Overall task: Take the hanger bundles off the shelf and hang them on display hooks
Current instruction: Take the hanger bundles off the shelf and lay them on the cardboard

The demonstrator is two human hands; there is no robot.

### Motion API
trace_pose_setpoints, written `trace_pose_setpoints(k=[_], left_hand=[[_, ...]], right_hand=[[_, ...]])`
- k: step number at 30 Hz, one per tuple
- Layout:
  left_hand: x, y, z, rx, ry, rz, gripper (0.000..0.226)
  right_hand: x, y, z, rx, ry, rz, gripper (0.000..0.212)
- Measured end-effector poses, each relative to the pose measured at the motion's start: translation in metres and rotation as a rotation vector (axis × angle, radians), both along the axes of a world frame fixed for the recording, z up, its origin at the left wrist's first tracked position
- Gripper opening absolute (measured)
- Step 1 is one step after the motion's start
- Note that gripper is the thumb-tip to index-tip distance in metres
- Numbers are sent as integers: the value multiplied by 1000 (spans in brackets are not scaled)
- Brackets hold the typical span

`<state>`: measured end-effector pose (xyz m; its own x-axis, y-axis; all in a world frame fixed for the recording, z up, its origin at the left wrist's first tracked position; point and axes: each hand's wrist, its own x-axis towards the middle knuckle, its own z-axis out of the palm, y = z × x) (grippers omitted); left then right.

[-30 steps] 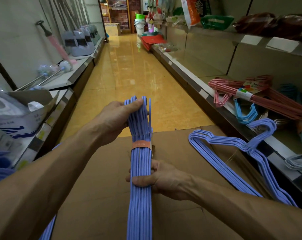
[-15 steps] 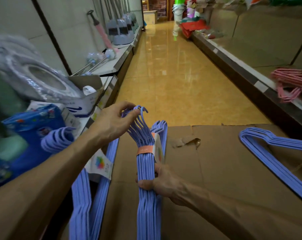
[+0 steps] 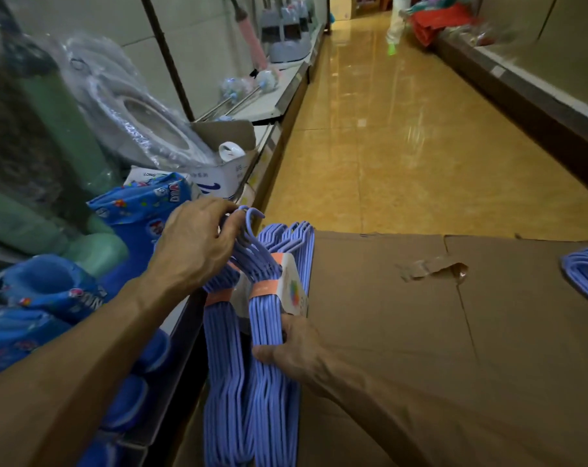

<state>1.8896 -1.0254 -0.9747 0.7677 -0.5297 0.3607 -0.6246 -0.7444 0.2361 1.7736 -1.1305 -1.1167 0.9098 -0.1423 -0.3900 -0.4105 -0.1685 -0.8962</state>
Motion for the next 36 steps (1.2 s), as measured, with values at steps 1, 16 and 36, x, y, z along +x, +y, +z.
trace_pose_setpoints(k=[1, 16, 36], left_hand=[[2, 3, -2, 11, -1, 5, 32], [7, 4, -9, -105, 273, 162, 32], [-99, -157, 73, -544, 475, -257, 16]], right_hand=[[3, 2, -3, 1, 1, 10, 33], [14, 8, -23, -148, 30, 129, 105], [-159, -171, 106, -554, -27, 72, 26]])
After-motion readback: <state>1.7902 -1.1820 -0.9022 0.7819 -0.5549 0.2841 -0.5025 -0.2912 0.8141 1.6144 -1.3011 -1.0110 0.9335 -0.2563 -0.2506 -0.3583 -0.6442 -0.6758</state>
